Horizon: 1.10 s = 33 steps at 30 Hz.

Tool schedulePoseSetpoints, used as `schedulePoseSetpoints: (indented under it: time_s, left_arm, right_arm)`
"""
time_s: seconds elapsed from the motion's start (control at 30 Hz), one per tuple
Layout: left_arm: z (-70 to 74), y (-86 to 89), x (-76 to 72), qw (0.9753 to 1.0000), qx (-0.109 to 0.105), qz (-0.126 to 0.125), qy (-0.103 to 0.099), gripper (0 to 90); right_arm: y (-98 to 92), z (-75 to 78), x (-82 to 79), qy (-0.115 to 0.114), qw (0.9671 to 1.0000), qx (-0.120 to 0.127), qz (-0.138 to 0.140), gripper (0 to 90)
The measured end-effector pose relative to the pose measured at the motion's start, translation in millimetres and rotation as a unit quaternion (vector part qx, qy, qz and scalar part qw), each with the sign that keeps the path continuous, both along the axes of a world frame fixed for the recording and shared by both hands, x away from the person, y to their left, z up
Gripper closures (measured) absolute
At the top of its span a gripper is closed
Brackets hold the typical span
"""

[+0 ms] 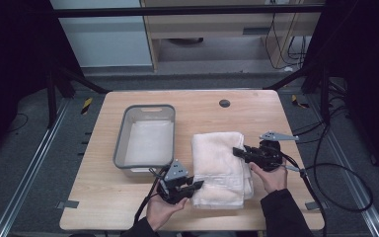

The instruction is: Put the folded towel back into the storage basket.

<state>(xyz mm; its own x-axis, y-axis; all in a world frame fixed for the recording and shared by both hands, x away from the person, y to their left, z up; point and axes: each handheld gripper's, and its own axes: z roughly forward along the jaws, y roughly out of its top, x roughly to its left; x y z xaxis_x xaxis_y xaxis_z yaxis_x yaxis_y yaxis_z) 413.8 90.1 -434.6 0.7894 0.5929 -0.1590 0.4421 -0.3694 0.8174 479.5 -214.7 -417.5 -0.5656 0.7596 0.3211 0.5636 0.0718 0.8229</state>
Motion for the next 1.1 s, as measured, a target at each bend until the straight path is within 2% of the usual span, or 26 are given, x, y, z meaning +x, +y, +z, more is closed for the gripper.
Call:
schedulePoseSetpoints:
  time_s: [0.4,0.67,1.1]
  left_arm:
    - [11.5,4.8,0.4,0.9999,-0.010,0.003,-0.011,74.6]
    - [25.6,14.1,2.3,0.9993,-0.024,0.011,-0.025,74.7]
    - [43.3,29.9,7.5,0.9980,-0.041,0.028,-0.041,74.7]
  right_arm:
    - [3.5,10.7,0.1,-0.015,0.9999,0.003,-0.001,67.0]
    - [11.0,27.7,4.0,-0.033,0.9994,0.012,0.001,67.0]
    - [24.6,46.2,11.3,-0.053,0.9985,0.018,0.000,67.1]
